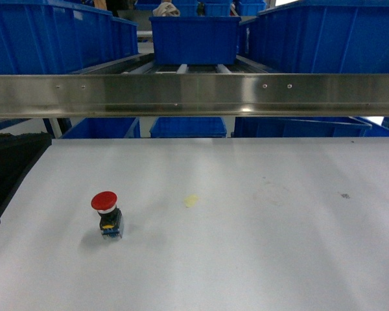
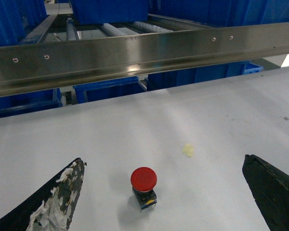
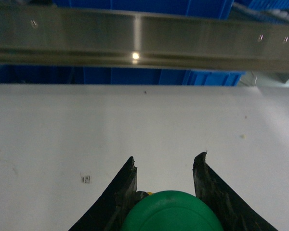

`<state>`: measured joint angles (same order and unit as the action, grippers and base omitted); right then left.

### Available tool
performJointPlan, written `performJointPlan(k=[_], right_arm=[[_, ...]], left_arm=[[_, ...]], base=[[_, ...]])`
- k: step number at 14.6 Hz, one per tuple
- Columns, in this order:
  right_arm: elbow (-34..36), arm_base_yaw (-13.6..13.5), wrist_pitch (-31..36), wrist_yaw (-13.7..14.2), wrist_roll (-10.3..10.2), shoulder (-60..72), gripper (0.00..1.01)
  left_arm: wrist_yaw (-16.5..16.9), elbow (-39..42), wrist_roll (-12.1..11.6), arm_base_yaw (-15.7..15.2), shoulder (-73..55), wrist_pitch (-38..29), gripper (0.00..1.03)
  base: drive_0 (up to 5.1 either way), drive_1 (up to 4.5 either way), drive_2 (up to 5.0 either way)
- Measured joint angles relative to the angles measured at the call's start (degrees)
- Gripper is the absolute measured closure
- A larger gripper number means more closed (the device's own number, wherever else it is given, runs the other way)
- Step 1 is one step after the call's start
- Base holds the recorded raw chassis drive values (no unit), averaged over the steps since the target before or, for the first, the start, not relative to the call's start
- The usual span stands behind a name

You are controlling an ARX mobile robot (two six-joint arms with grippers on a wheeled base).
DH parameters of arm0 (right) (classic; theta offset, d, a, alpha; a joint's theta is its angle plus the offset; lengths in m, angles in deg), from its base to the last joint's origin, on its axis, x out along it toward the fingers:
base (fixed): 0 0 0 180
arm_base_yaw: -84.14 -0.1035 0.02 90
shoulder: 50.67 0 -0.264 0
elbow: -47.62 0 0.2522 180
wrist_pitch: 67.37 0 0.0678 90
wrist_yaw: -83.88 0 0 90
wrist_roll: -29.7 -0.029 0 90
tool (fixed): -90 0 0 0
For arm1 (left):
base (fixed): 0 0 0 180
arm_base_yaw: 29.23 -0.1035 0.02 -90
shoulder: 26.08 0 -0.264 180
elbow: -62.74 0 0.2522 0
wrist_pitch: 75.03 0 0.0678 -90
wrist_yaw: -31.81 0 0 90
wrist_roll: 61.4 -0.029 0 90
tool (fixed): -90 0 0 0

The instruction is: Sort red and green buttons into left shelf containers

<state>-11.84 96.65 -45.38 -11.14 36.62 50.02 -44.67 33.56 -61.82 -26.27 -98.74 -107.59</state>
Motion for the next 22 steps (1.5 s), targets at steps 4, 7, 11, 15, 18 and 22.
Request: performJointPlan(k=[4, 7, 11, 15, 18, 22], right_arm=[[0.5, 3.1, -4.6, -8.8, -0.2, -16.9, 0.7], [2.8, 4.1, -8.0, -11.1, 0.7, -21.5, 0.7], [5.4, 6.0, -15.1, -11.7, 3.1, -24.9, 0.7], [8.7, 9.0, -17.0, -11.3, 5.7, -25.5, 0.7], [8.9, 9.3, -17.0, -11.0, 6.3, -25.7, 0.7], [8.9, 9.2, -17.0, -11.1, 6.3, -25.8, 0.7]], left_arm=[[0.0, 0.0, 0.0, 0.0, 0.0, 0.0, 0.05], [0.0, 0.0, 0.0, 0.0, 0.0, 0.0, 0.05], [0.0, 0.0, 0.0, 0.0, 0.0, 0.0, 0.05], [0.0, 0.0, 0.0, 0.0, 0.0, 0.0, 0.05], [0.0, 0.0, 0.0, 0.0, 0.0, 0.0, 0.05], [0.6, -4.3, -0.3, 0.3, -9.2, 0.3, 0.05]], base=[[0.0, 0.0, 0.0], [0.0, 0.0, 0.0], [0.0, 0.0, 0.0], [0.0, 0.0, 0.0], [0.0, 0.0, 0.0], [0.0, 0.0, 0.0]])
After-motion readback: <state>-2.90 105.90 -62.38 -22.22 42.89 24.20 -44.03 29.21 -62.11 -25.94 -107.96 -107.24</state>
